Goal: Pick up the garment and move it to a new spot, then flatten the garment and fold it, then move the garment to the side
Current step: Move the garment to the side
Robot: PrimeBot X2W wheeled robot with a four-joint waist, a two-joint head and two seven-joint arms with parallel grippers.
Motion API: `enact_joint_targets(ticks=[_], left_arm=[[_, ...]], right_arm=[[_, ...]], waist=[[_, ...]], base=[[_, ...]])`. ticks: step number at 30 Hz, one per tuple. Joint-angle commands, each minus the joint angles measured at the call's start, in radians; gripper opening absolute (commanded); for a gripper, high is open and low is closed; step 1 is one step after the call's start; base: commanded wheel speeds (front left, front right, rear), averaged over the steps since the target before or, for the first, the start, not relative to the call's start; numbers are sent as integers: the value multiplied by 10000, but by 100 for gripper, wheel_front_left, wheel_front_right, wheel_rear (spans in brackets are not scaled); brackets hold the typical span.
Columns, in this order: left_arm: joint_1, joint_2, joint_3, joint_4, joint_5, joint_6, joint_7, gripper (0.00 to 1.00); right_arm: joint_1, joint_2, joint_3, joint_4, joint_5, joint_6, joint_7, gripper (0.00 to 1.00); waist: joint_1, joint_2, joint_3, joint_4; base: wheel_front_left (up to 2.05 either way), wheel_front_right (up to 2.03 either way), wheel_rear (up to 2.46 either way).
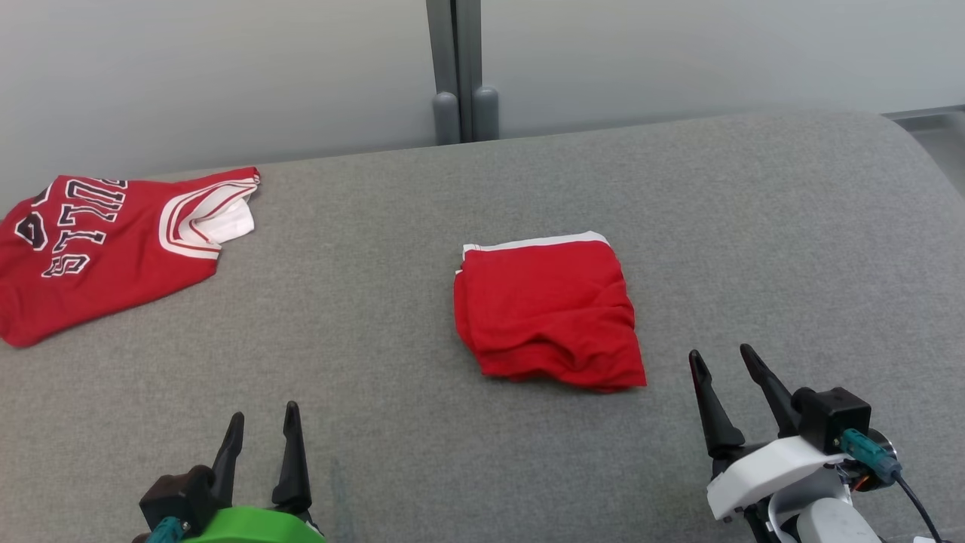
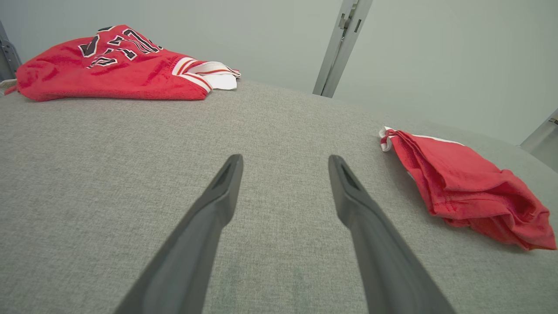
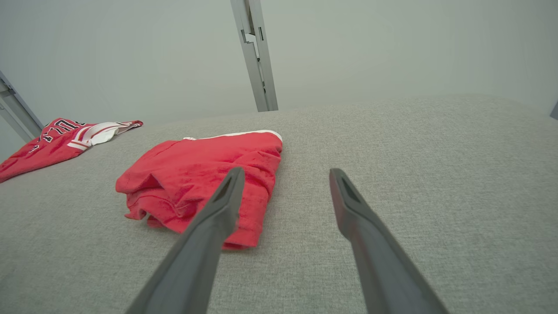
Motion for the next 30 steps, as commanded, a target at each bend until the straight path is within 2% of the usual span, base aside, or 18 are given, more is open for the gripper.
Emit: enact_joint_targets(ticks=[1,14,22,30], left_arm=[[-39,10,-24,-30,-37,70,-31,100],[-146,10,-77,-40,-86,89,-31,100],[-537,12,-200,-117,-29,71,-31,100],[-1021,14,-345,-139,-241,90,-31,100]], right_arm=[[121,-30,-36,5,-34,-15,-32,100],[-150,-29,-83,254,-136,-15,-32,100],[-1741,-32,-160,702,-928,-15,-11,100],[-3854,-251,140,1748,-898,-15,1856,100]], waist=[[0,0,5,8],[0,0,56,44],[0,0,519,247],[0,0,1355,771]], base=[[0,0,0],[0,0,0],[0,0,0],[0,0,0]])
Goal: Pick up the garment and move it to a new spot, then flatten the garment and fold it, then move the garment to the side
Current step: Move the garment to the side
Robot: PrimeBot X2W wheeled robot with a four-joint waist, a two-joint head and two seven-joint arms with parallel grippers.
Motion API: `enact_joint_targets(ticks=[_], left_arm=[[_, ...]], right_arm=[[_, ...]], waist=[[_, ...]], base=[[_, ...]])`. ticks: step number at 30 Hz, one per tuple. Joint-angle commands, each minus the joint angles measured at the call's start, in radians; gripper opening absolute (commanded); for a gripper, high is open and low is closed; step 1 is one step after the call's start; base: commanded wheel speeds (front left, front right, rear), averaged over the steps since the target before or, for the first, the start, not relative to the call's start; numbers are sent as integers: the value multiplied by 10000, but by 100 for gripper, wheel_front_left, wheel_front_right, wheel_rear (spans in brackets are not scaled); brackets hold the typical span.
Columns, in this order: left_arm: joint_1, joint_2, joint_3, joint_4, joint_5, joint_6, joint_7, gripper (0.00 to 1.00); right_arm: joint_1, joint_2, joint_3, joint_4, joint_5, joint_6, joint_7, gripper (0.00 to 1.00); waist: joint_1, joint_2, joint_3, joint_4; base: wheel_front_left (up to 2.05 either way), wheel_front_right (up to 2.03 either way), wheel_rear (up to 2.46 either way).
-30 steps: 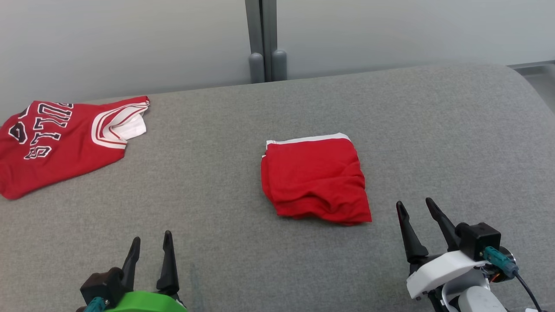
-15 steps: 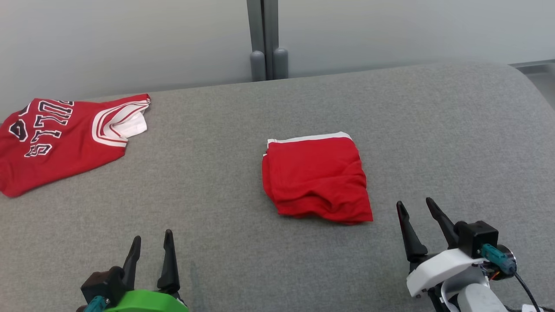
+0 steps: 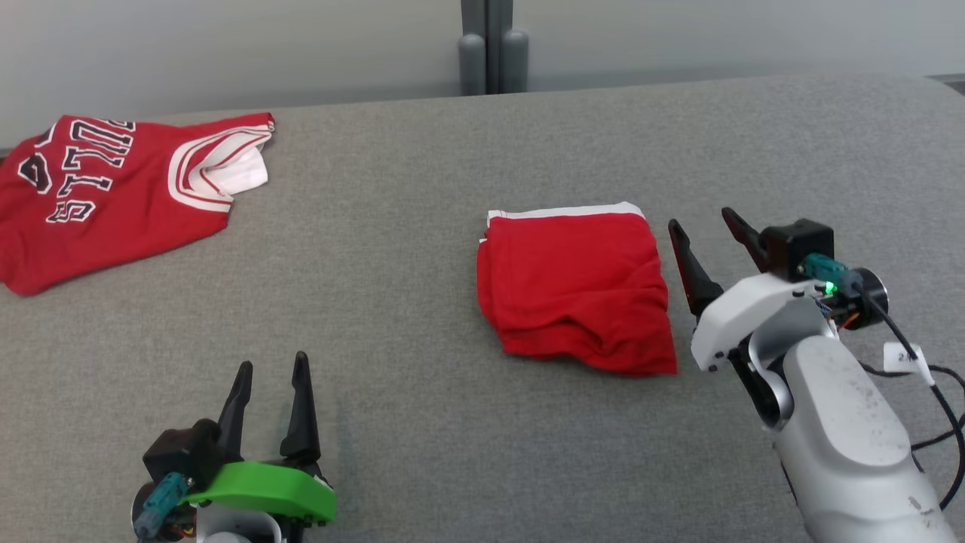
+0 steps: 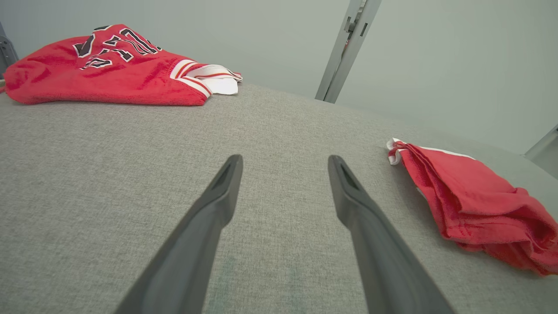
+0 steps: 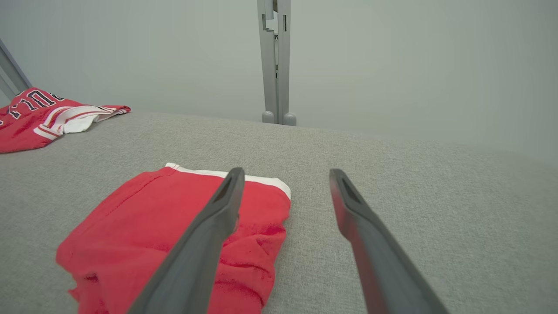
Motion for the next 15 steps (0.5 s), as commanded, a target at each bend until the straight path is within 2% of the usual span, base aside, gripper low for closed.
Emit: enact_joint_targets(ticks=[1,10,15], left_arm=[[-235,23,31,16,-81,21,-30,100],[-611,23,2,45,-205,26,-21,100],[-689,22,31,28,-237,38,-21,100]], right_arm=[[-321,-108,132,183,211,-15,364,100],[-1240,-891,946,1128,1438,-15,3101,100],[-1177,-1069,1184,1152,2090,-15,3571,100]], waist=[[0,0,524,305],[0,0,1160,664],[0,0,1322,724]], base=[[0,0,0],[0,0,0],[0,0,0]])
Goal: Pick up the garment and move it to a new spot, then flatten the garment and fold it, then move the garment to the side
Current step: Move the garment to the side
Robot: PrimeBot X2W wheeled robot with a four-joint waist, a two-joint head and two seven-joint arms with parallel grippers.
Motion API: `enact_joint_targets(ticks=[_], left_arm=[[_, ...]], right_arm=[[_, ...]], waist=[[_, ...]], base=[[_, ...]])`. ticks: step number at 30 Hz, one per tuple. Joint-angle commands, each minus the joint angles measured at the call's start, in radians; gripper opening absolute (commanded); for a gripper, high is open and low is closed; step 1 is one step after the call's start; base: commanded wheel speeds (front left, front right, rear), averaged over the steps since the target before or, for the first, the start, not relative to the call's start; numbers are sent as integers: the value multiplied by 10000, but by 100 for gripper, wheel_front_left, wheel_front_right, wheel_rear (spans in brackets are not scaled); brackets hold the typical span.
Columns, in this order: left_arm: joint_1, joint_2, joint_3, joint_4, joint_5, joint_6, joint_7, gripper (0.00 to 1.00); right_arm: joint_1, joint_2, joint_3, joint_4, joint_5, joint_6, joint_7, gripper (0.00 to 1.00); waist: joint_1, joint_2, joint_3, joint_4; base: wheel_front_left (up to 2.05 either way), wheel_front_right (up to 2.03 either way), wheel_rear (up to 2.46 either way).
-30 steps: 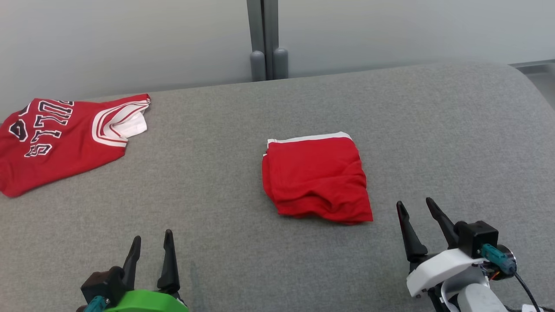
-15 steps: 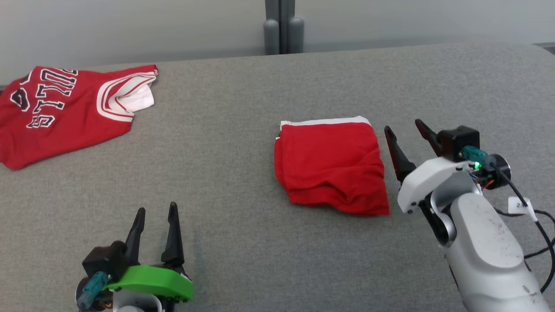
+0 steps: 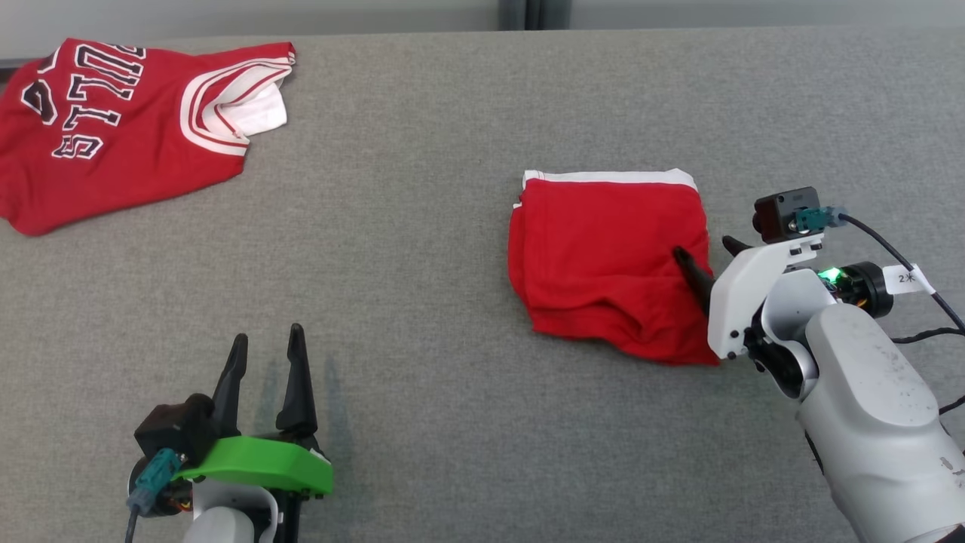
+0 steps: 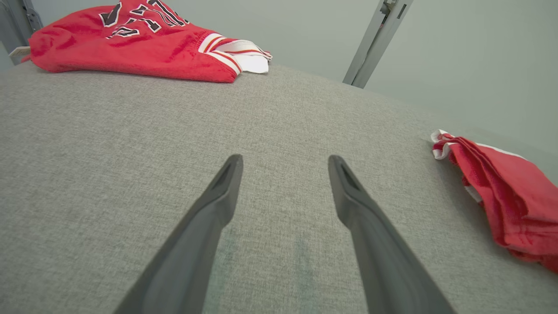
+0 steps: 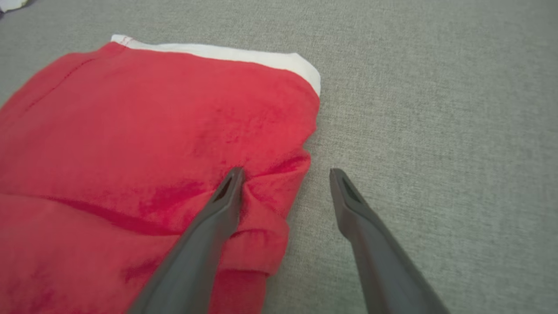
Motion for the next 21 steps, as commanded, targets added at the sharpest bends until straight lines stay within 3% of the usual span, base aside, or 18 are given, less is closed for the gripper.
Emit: enact_joint_targets(ticks=[1,9,10,11,12,15,21], left_arm=[[-154,22,35,-16,-45,32,-7,100],[-343,22,93,-63,124,8,-7,100],[-363,22,76,-61,136,-2,-7,100],[-384,23,60,-59,144,-13,-7,100],[-404,23,48,-59,146,-23,-7,100],[-460,22,14,-92,242,-58,-7,100],[-616,21,-94,-288,241,-123,-7,100]], right_arm=[[48,-48,91,-6,173,-15,52,100],[-116,77,771,337,906,-13,378,100],[-135,75,849,395,935,-13,360,95],[-163,78,934,483,992,-13,346,65],[-201,78,1016,529,1022,-12,306,46],[-429,22,1197,572,1061,-10,-87,3],[-884,-414,1372,704,890,-13,-860,0]], waist=[[0,0,123,69],[0,0,328,13],[0,0,348,11],[0,0,368,9],[0,0,380,6],[0,0,403,-46],[0,0,496,-460]], base=[[0,0,0],[0,0,0],[0,0,0],[0,0,0],[0,0,0],[0,0,0],[0,0,0]])
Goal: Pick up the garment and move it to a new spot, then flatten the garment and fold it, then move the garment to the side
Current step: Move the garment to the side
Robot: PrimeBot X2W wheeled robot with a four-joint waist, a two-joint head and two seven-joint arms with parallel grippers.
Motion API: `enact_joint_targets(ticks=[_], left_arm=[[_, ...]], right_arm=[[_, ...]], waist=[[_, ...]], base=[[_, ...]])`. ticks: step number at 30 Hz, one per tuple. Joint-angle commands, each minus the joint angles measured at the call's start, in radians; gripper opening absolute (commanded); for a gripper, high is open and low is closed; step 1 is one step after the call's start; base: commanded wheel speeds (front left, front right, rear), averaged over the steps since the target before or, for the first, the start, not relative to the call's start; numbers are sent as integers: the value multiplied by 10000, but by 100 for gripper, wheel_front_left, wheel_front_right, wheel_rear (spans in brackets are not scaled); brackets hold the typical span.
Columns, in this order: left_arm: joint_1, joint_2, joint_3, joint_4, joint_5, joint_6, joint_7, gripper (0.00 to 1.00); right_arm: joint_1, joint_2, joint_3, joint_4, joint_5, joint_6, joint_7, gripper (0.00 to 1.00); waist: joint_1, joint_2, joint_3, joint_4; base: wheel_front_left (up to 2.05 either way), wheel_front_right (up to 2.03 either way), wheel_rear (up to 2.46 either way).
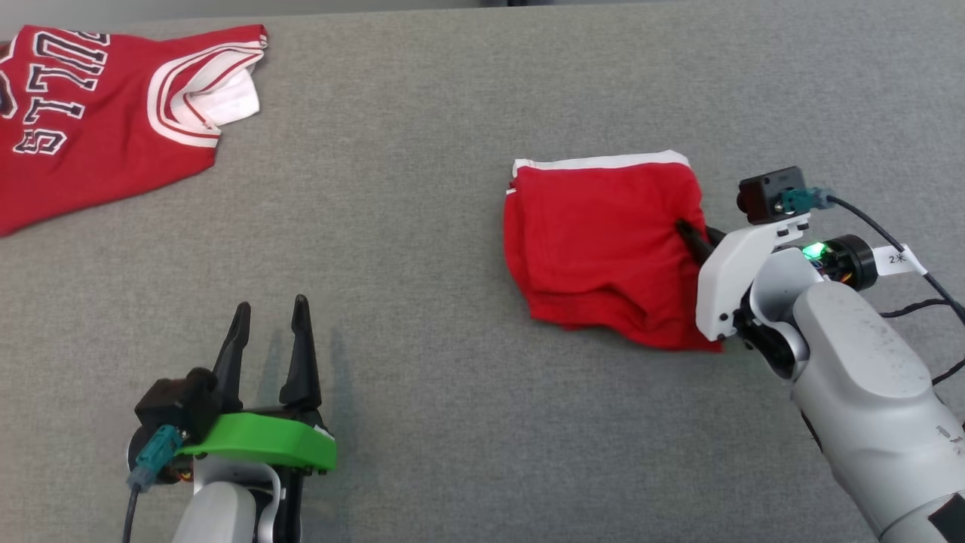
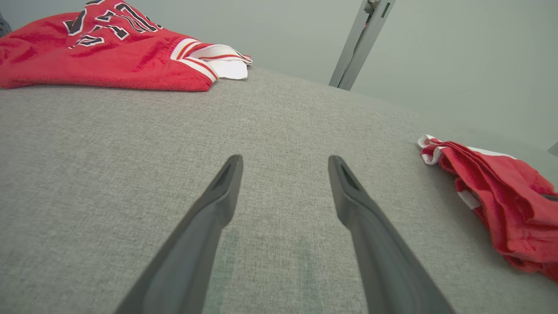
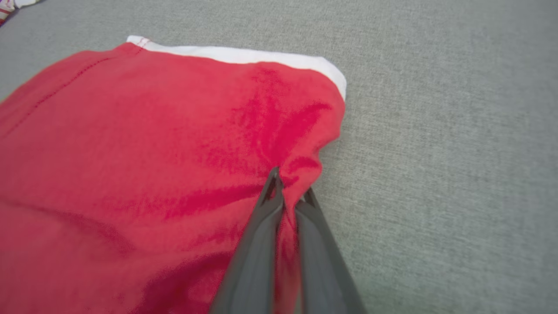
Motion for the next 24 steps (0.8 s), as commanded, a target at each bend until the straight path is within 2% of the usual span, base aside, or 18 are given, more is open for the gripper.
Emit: enact_joint_targets(ticks=[1,5,11,18,24], left_arm=[[-239,23,-20,-106,83,-49,-9,100],[-439,24,-95,-231,360,-93,-9,100],[-639,161,-242,-360,614,-136,-9,100],[-812,502,-583,-318,755,-157,-4,100],[-1013,737,-843,-393,763,-167,138,100]], right_arm=[[-122,-198,7,92,-87,-11,-153,0],[-329,-551,-100,272,-182,-11,-483,0],[-518,-774,-423,517,-242,-11,-976,0],[-655,-524,-859,862,-187,-11,-1649,0],[-760,-260,-1056,1231,-210,-11,-2114,0]], waist=[[0,0,87,-304],[0,0,266,-948],[0,0,593,-2299],[0,0,1077,-3805],[0,0,1387,-4335]], base=[[0,0,0],[0,0,0],[0,0,0],[0,0,0],[0,0,0]])
